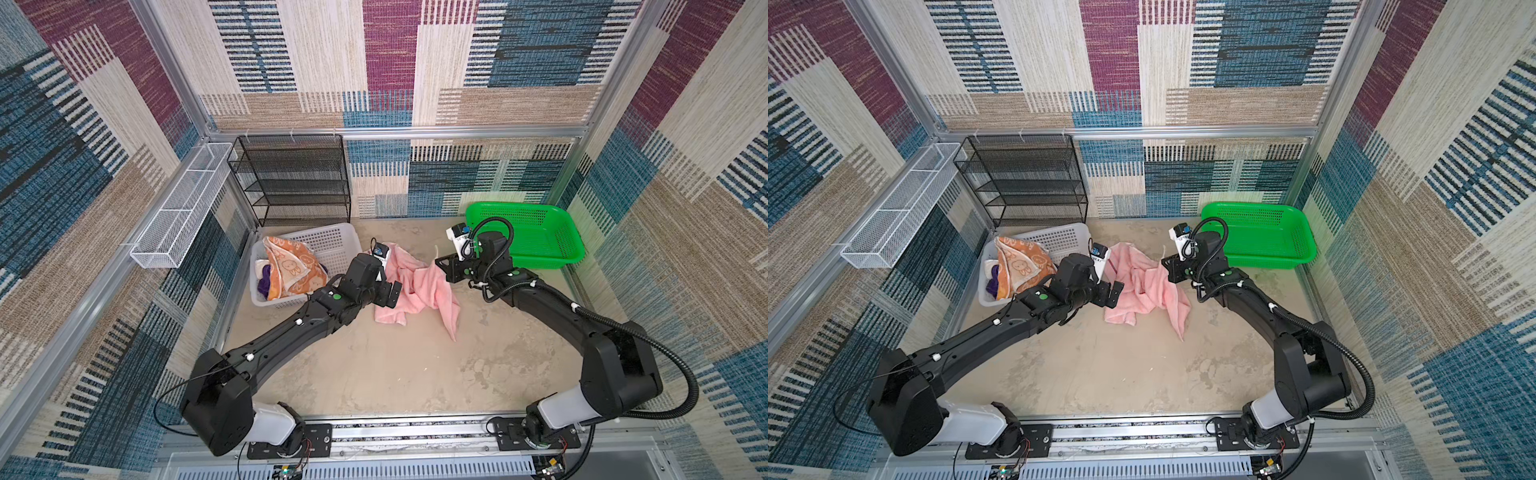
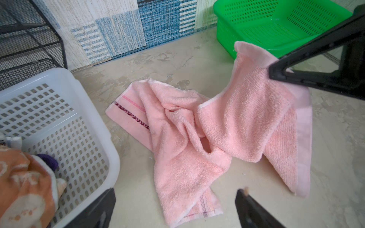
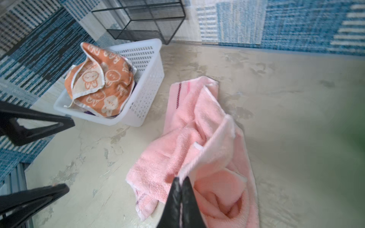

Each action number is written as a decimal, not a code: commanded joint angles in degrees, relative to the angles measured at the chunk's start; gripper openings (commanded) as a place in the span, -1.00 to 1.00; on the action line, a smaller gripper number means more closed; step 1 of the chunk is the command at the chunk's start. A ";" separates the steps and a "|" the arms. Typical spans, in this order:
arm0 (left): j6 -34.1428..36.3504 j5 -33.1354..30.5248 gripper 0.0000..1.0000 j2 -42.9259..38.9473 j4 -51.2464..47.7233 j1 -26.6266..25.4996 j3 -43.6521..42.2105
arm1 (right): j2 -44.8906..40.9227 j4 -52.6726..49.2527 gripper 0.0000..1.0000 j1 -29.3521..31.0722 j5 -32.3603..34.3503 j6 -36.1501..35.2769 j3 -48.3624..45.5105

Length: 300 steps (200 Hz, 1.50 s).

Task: Fold and stack the towels

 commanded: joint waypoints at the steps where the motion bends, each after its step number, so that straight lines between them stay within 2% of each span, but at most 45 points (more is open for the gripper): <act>1: -0.11 -0.83 0.98 -2.60 0.59 1.27 -1.74 | 0.48 -1.68 -1.00 3.94 -2.22 -6.76 -1.63; 20: 2.48 -0.37 0.97 -4.38 0.58 1.68 -3.12 | 0.19 0.18 -1.00 7.51 -1.02 -7.55 -5.88; 41: 5.03 1.18 0.96 -5.97 0.76 1.68 -4.54 | -2.50 3.62 -1.00 11.54 3.63 -8.02 -12.56; 92: 8.20 11.12 0.93 -5.12 5.03 1.68 -7.05 | -10.60 6.17 -1.00 11.92 8.38 -4.71 -21.15; 112: 9.02 13.49 0.94 -2.74 6.13 1.13 -6.40 | -12.54 5.85 -1.00 11.93 9.13 -4.86 -21.48; 152: 21.06 12.90 0.97 0.84 13.09 -2.46 -8.28 | -12.67 5.08 -1.00 11.92 8.81 -5.60 -19.98; 180: 25.46 17.44 0.97 2.85 15.42 -2.40 -8.08 | -12.32 5.33 -1.00 11.93 7.70 -5.59 -19.60; 214: 27.89 18.44 0.96 5.30 23.18 -2.45 -10.02 | -13.04 5.64 -1.00 11.94 6.51 -6.00 -20.06; 241: 32.13 20.26 0.94 7.32 25.49 -2.45 -10.13 | -13.23 5.91 -1.00 12.00 5.86 -6.00 -20.43; 266: 34.42 19.45 0.93 8.74 28.25 -2.45 -10.04 | -12.98 5.70 -1.00 12.00 5.27 -6.23 -20.52; 300: 39.09 21.72 0.76 10.43 29.05 -2.45 -9.46 | -13.04 5.76 -1.00 12.04 5.20 -6.38 -20.66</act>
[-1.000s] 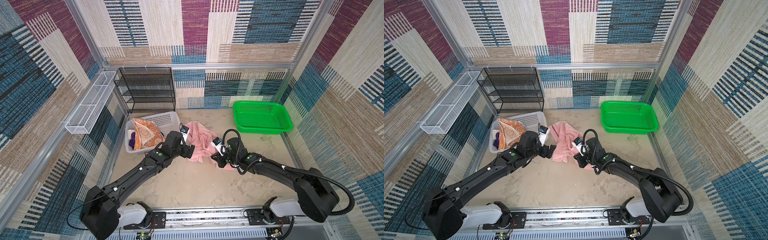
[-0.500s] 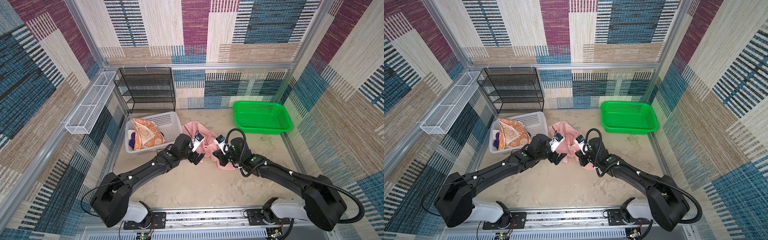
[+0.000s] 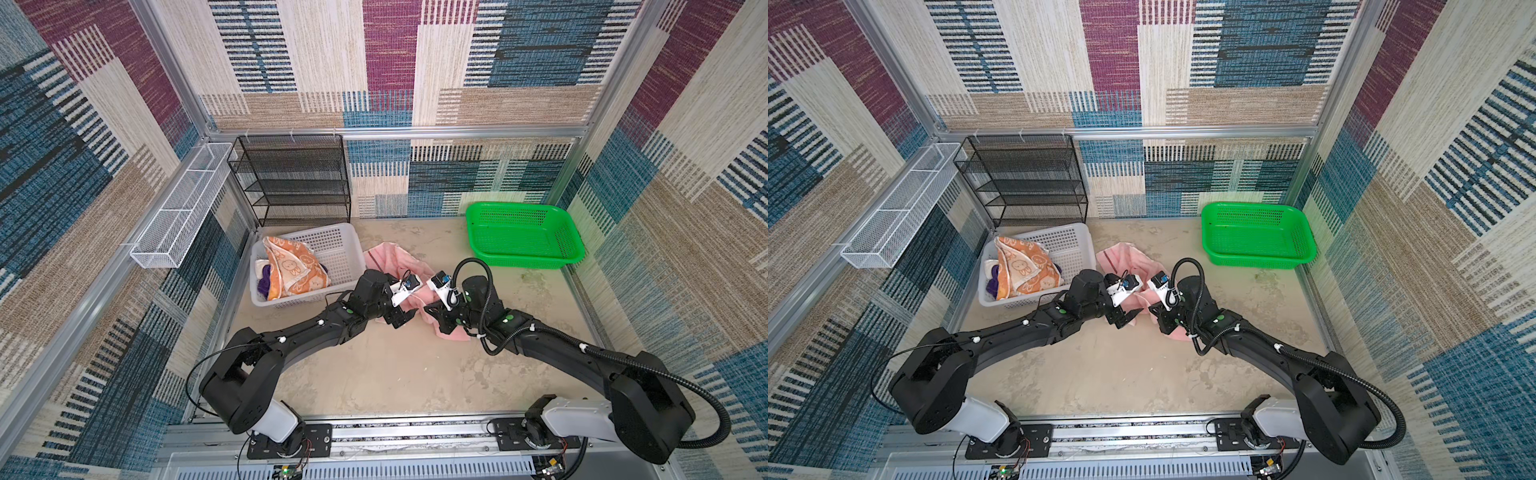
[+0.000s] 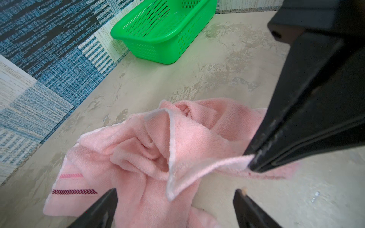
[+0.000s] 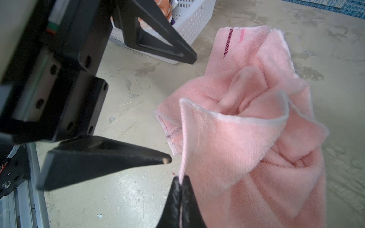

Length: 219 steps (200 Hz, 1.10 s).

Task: Fold and stack the towels

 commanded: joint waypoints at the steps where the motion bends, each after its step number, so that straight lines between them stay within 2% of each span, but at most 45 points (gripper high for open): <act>1: 5.01 2.47 0.75 1.03 2.87 -0.02 0.57 | -0.08 1.79 -1.00 0.13 -1.00 -0.58 -0.11; 37: 7.71 4.98 0.20 3.47 -2.00 -0.08 4.06 | -0.38 1.66 -1.00 0.10 -1.08 -0.87 0.00; 88: 8.79 7.20 -0.25 4.99 -6.28 -0.26 6.16 | -0.61 1.68 -1.00 0.10 0.53 -0.86 0.22; 95: 8.62 7.25 -0.43 5.09 -6.57 -0.38 6.25 | -0.62 1.67 -1.00 0.15 0.92 -0.85 0.21; 106: 7.90 6.63 -1.00 5.11 -6.56 -0.46 6.34 | -0.57 1.59 -1.00 0.12 1.61 -0.79 0.31; 140: 6.52 4.92 -1.00 3.65 -6.24 -0.44 6.17 | 0.93 1.29 -1.00 0.11 5.25 0.90 1.04; 158: 5.04 2.05 -1.00 1.67 -7.37 -0.44 6.58 | 2.37 1.37 -0.80 0.10 7.23 2.13 1.37; 171: 2.62 -1.39 -1.00 0.61 -11.21 -0.37 8.70 | 3.58 1.52 -0.58 0.15 8.64 3.35 1.58; 198: -0.73 -6.46 -1.00 0.08 -22.55 -0.11 16.06 | 6.59 1.93 -0.46 0.13 12.58 7.01 2.12; 219: -2.59 -10.21 -1.00 0.43 -27.34 -0.02 19.86 | 7.73 3.96 -0.37 0.10 11.02 8.86 1.53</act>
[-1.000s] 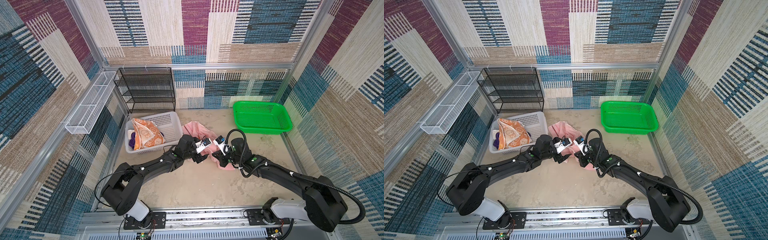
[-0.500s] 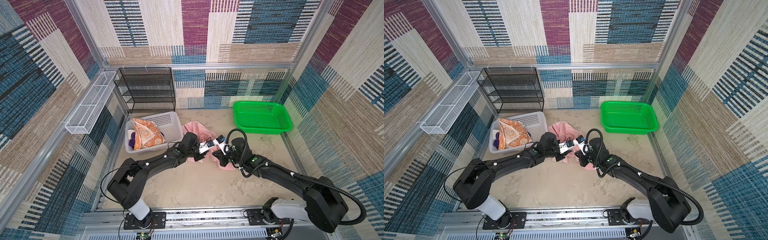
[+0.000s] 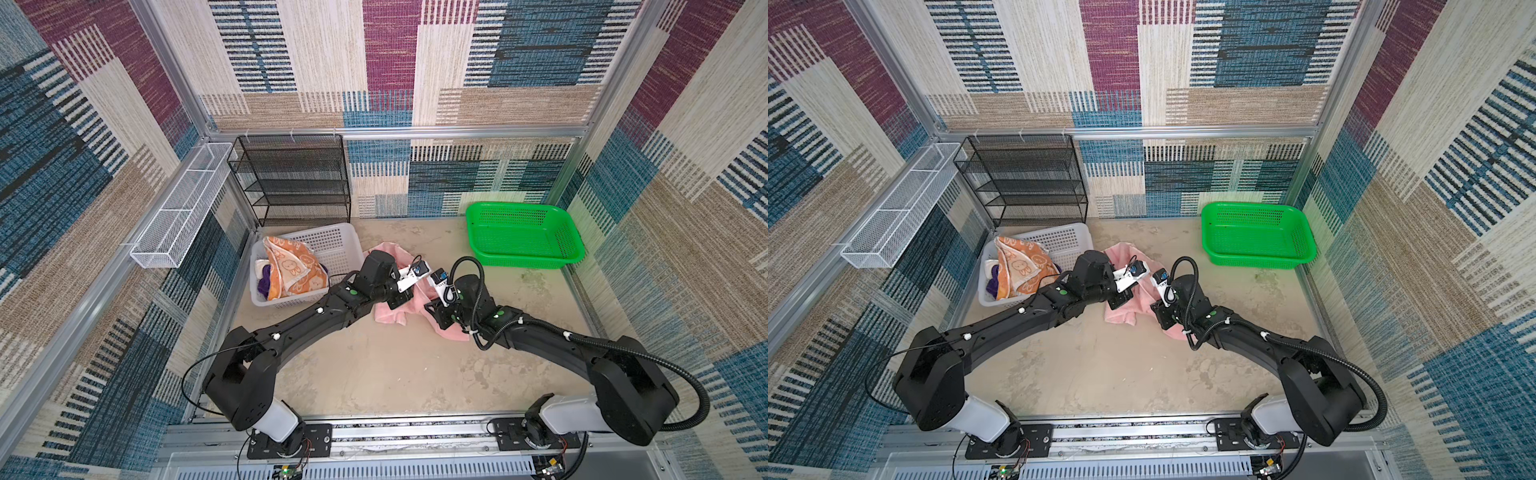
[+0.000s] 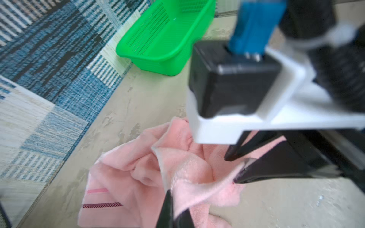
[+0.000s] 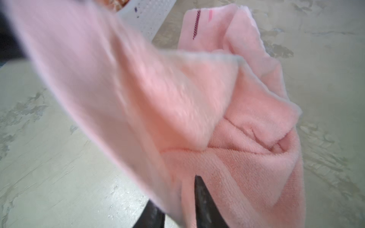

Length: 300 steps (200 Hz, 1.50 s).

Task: Fold and stack the towels

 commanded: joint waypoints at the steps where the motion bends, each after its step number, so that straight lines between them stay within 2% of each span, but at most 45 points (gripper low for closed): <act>1: -4.36 -6.36 -1.00 -0.05 -9.03 0.11 3.37 | 1.00 3.64 -0.37 0.15 1.04 3.91 -0.21; 26: -6.85 -10.42 -1.00 0.60 -12.38 0.66 6.74 | 1.24 5.94 -0.31 0.11 0.49 5.77 -1.98; 64: -12.65 -11.97 -1.00 2.02 -15.79 3.20 11.34 | 2.55 7.73 -0.23 0.13 2.63 7.42 -4.43; 128: -19.41 -14.10 -1.00 8.80 -24.46 6.31 23.40 | 4.47 9.33 -0.29 0.11 7.39 8.71 -5.91; 164: -20.86 -13.72 -1.00 11.46 -26.34 7.65 27.17 | 4.74 10.26 -0.30 0.10 4.46 8.71 -7.16; 241: -21.76 -12.99 -1.00 12.31 -26.43 9.06 27.33 | 6.00 13.47 -0.41 0.06 -0.06 11.31 -9.56; 249: -21.91 -12.73 -1.00 12.35 -26.34 9.23 27.24 | 6.28 13.83 -0.55 0.11 -0.27 11.31 -9.70; 262: -22.11 -12.45 -1.00 12.43 -26.08 9.44 27.06 | 6.57 14.09 -1.00 0.06 0.94 11.74 -9.32; 276: -22.49 -12.01 -1.00 12.52 -25.97 9.60 27.15 | 6.31 12.65 -1.00 0.03 3.20 11.61 -7.58; 300: -22.73 -11.47 -1.00 12.50 -26.86 9.86 29.26 | 3.43 7.34 -1.00 -1.26 11.74 12.04 -1.98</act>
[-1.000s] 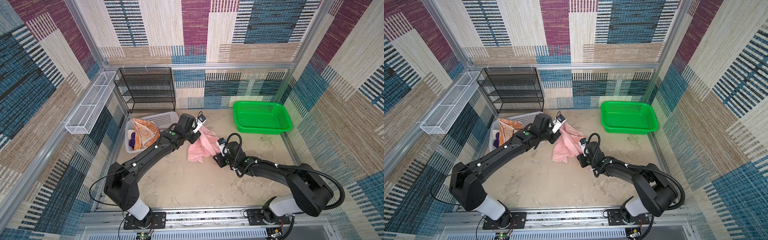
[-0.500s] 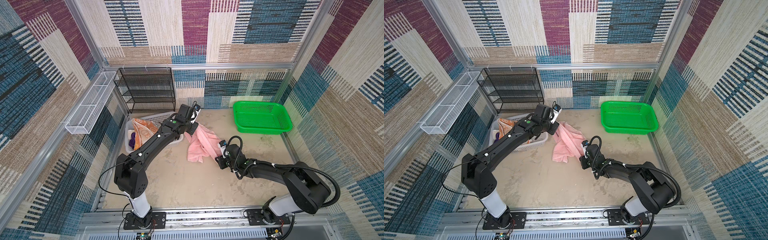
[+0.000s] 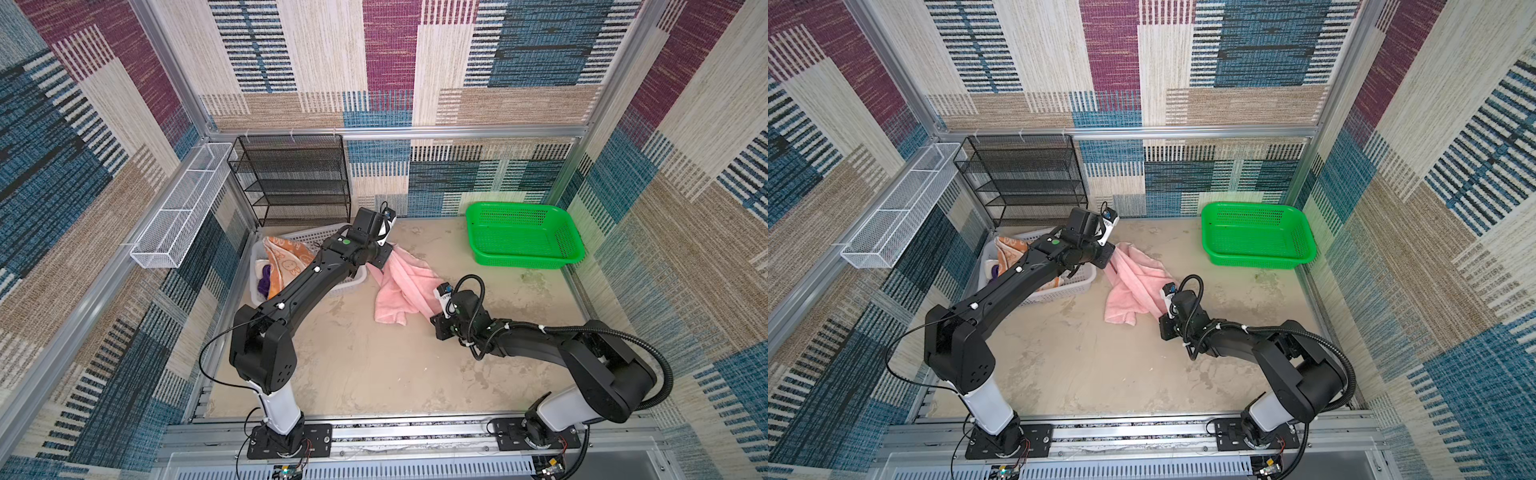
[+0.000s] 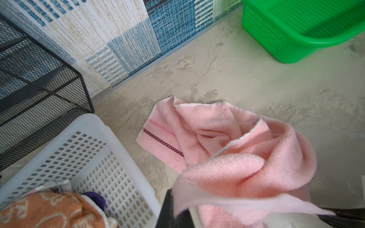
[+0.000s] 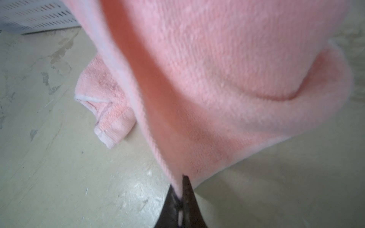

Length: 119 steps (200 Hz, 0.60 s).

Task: Fold and stack the towels

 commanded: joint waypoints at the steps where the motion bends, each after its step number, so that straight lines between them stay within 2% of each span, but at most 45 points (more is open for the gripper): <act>1: -1.51 1.42 -1.00 0.01 -1.14 0.29 2.27 | -2.69 -2.74 -1.00 -1.37 8.95 0.83 4.82; 24: -2.55 1.74 -1.00 0.04 -4.17 0.47 7.71 | -6.24 -7.42 -1.00 -7.51 12.22 0.44 12.79; 49: -3.08 2.77 -1.00 -0.25 -7.83 0.47 15.46 | -8.41 -8.88 -1.00 -12.13 16.42 -4.62 22.32; 90: -3.49 4.79 -1.00 1.33 -14.64 0.47 31.52 | -5.98 -12.08 -1.00 -15.60 18.00 -10.88 40.10; 119: -3.03 3.90 -1.00 4.37 -20.68 0.47 47.86 | -3.36 -14.20 -1.00 -16.62 17.91 -15.07 53.09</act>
